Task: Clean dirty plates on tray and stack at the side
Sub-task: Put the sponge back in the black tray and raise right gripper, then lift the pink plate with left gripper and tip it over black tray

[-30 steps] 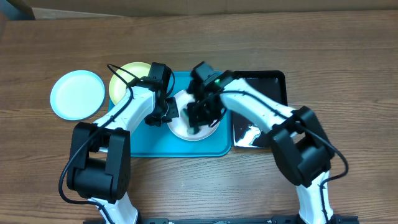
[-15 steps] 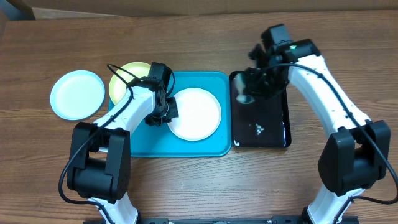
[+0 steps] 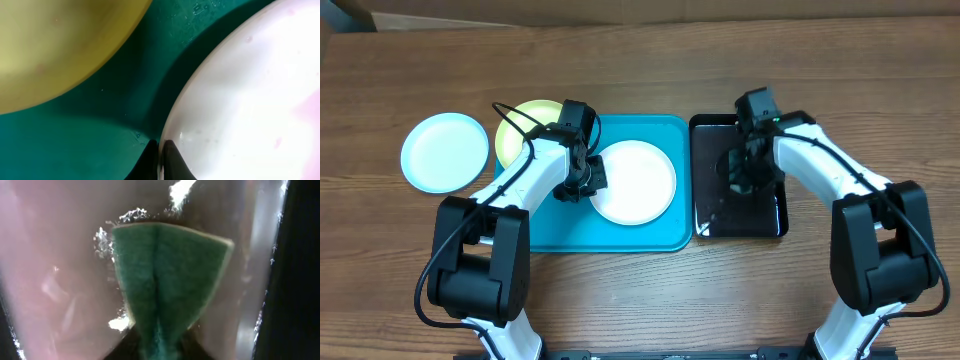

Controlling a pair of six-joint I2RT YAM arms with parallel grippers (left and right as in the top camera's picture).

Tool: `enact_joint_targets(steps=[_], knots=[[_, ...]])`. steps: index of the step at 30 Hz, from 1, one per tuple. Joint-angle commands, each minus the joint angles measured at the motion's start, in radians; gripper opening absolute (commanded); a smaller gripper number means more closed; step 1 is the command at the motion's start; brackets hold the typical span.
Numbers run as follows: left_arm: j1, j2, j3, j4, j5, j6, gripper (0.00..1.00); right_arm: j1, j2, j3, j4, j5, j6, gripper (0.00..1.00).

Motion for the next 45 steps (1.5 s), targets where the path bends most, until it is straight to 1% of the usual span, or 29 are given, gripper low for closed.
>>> enact_joint_targets(steps=[1, 2, 5, 6, 8, 10, 12, 15, 20, 21, 22, 27, 30, 31, 35, 40, 43, 45], knots=[[0.003, 0.016, -0.010, 0.002, 0.001, -0.007, 0.06, 0.004, -0.012, 0.018, -0.004, 0.033, 0.000, 0.38], [0.003, 0.016, -0.010, 0.002, 0.001, -0.007, 0.08, 0.003, -0.012, 0.037, -0.020, 0.032, 0.000, 0.43], [0.003, 0.016, -0.010, 0.002, 0.001, -0.007, 0.11, -0.003, -0.012, 0.120, -0.097, 0.032, 0.000, 0.52], [0.003, 0.016, -0.010, 0.002, 0.000, -0.007, 0.13, -0.005, -0.012, 0.159, -0.131, 0.032, -0.001, 0.58], [0.003, 0.016, -0.010, 0.002, 0.001, -0.006, 0.18, -0.013, -0.012, 0.235, -0.190, 0.033, -0.001, 0.73], [0.003, 0.016, -0.010, 0.002, 0.000, -0.006, 0.24, -0.022, -0.012, 0.299, -0.233, 0.034, 0.000, 0.82], [0.003, 0.016, -0.010, 0.002, 0.001, -0.006, 0.26, -0.043, -0.012, 0.346, -0.259, 0.032, 0.012, 0.87], [0.003, 0.016, -0.010, 0.002, 0.000, -0.006, 0.26, -0.095, -0.012, 0.366, -0.251, 0.032, 0.055, 0.95], [0.003, 0.016, -0.010, 0.001, 0.000, -0.005, 0.20, -0.220, -0.009, 0.366, -0.241, 0.032, 0.057, 0.95], [0.003, 0.016, -0.010, 0.001, 0.000, -0.005, 0.19, -0.243, -0.009, 0.366, -0.243, 0.033, 0.056, 0.97], [0.003, 0.016, -0.010, 0.001, 0.000, -0.006, 0.18, -0.270, -0.009, 0.366, -0.247, 0.032, 0.057, 1.00], [0.003, 0.016, -0.010, 0.002, 0.000, -0.006, 0.18, -0.360, -0.009, 0.364, -0.254, 0.032, 0.057, 1.00], [0.003, 0.016, -0.010, -0.005, 0.010, -0.006, 0.10, -0.387, -0.009, 0.364, -0.254, 0.032, 0.056, 1.00], [0.004, 0.016, -0.009, -0.014, 0.026, -0.006, 0.04, -0.393, -0.009, 0.364, -0.254, 0.032, 0.056, 1.00], [0.006, 0.016, 0.003, -0.045, 0.101, -0.005, 0.04, -0.400, -0.009, 0.364, -0.254, 0.032, 0.056, 1.00], [0.012, 0.015, 0.085, -0.122, 0.104, 0.049, 0.04, -0.400, -0.009, 0.364, -0.254, 0.032, 0.056, 1.00], [0.019, 0.015, 0.157, -0.190, 0.060, 0.059, 0.04, -0.400, -0.009, 0.364, -0.254, 0.032, 0.056, 1.00], [0.019, 0.015, 0.206, -0.233, -0.004, 0.059, 0.04, -0.400, -0.009, 0.364, -0.254, 0.032, 0.056, 1.00]])
